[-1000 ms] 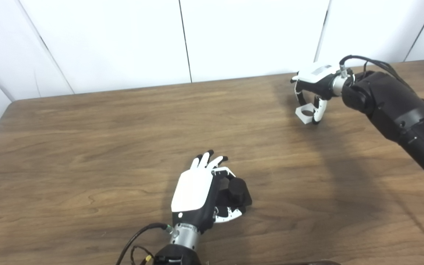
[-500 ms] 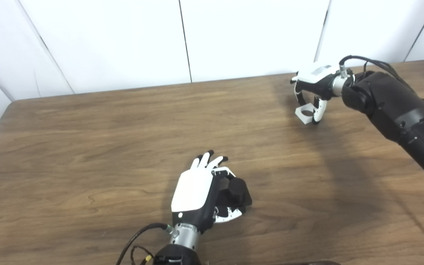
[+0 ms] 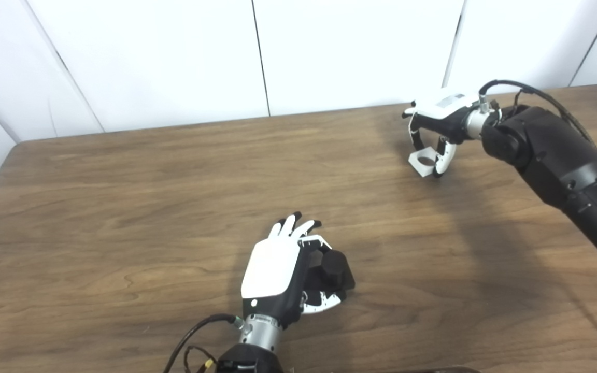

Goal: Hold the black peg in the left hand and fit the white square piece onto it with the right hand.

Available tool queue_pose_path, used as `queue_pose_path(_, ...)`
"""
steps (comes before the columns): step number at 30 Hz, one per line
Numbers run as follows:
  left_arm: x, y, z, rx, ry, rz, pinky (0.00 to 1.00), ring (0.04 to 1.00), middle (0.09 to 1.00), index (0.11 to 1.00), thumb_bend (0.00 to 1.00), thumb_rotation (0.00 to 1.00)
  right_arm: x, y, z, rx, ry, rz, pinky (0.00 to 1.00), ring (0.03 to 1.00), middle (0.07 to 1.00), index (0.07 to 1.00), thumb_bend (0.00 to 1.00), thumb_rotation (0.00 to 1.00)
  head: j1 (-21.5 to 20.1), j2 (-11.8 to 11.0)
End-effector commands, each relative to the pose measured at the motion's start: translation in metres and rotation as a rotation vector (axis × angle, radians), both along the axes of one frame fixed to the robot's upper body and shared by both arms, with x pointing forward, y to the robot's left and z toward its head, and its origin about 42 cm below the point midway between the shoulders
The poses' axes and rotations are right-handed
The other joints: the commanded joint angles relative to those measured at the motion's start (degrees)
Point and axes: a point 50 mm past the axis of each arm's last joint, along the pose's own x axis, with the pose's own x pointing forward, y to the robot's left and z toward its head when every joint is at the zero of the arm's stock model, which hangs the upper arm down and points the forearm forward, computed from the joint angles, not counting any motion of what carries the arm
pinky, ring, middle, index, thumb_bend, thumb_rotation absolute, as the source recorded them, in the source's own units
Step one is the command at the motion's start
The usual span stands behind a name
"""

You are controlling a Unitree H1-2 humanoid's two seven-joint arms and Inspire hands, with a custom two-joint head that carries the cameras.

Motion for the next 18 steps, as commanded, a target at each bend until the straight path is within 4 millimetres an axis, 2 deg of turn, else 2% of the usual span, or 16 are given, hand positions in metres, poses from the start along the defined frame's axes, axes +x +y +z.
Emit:
queue_pose_path(1,-0.001,0.002,-0.006,0.026,0.018,0.004,0.99,0.984,0.886,0.487,0.52,0.08,0.004,-0.008,0.035,0.029,-0.080,-0.017,0.99,1.000,0.940,0.490,0.52,0.14,-0.1,-0.1)
queue_pose_path(9,0.000,0.004,-0.007,0.028,0.017,0.003,0.98,0.984,0.886,0.487,0.52,0.08,-0.003,-0.010,0.042,0.050,-0.094,-0.022,0.99,1.000,0.945,0.491,0.52,0.14,-0.4,-0.5)
queue_pose_path(18,0.002,0.005,-0.008,0.021,0.022,0.004,0.99,0.987,0.888,0.487,0.52,0.08,-0.020,0.006,0.057,0.052,-0.107,0.029,1.00,1.000,0.954,0.491,0.53,0.14,-0.6,-0.6)
